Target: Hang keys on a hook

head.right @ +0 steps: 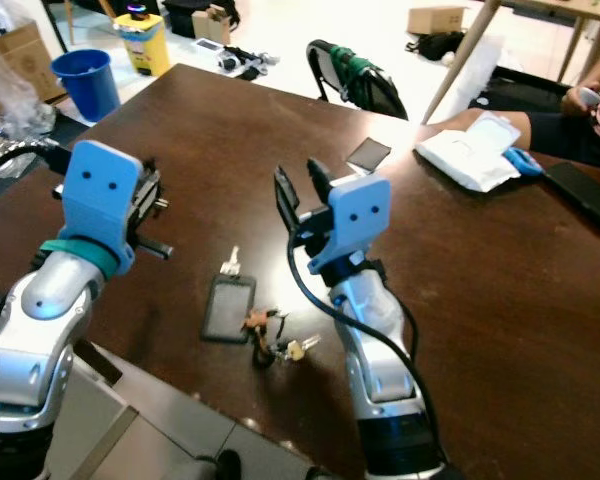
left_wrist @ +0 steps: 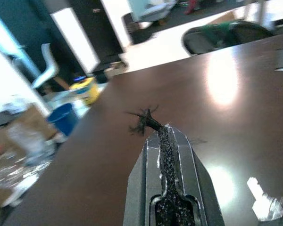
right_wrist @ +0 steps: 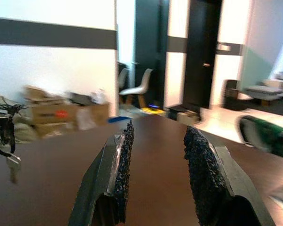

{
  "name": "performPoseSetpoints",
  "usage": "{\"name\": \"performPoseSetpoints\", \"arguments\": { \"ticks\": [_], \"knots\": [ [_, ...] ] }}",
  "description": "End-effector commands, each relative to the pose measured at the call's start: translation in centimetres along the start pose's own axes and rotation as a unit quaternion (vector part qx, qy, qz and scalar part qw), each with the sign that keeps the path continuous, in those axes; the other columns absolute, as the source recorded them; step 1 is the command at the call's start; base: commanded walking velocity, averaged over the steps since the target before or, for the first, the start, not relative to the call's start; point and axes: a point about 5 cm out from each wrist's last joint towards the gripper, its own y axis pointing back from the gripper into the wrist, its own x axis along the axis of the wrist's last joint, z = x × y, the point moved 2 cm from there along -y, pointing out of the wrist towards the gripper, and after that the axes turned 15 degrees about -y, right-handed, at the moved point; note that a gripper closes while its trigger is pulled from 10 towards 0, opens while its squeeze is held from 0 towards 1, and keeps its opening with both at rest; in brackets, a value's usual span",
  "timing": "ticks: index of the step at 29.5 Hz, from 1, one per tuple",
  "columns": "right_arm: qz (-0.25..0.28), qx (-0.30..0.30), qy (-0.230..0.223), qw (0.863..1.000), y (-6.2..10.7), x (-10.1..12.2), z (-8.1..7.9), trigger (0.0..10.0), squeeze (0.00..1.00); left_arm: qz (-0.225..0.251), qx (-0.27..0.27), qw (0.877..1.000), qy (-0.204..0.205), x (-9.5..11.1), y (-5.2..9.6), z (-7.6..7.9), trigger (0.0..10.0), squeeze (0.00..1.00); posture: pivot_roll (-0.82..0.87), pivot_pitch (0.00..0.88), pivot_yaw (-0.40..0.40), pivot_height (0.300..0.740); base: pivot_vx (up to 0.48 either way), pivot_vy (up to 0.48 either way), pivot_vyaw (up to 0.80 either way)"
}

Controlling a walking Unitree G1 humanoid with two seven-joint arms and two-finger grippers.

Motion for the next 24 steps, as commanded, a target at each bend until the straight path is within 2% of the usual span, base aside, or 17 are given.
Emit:
{"name": "performPoseSetpoints", "arguments": {
  "ticks": [1,24],
  "knots": [
    [-0.007,0.004,-0.006,1.000,0.18,-0.28,-0.25,10.0,0.00,-0.012,-0.001,1.000,-0.006,-0.71,0.13,0.29,10.0,0.00,0.10,0.010,0.100,0.740,-0.349,0.000,0.00],
    [-0.014,0.010,-0.017,1.000,0.13,-0.49,-0.82,10.0,0.00,-0.008,0.002,1.000,-0.012,-1.00,0.12,0.30,10.0,0.00,0.10,0.006,0.102,0.740,-0.349,0.000,0.00]
  ]
}}
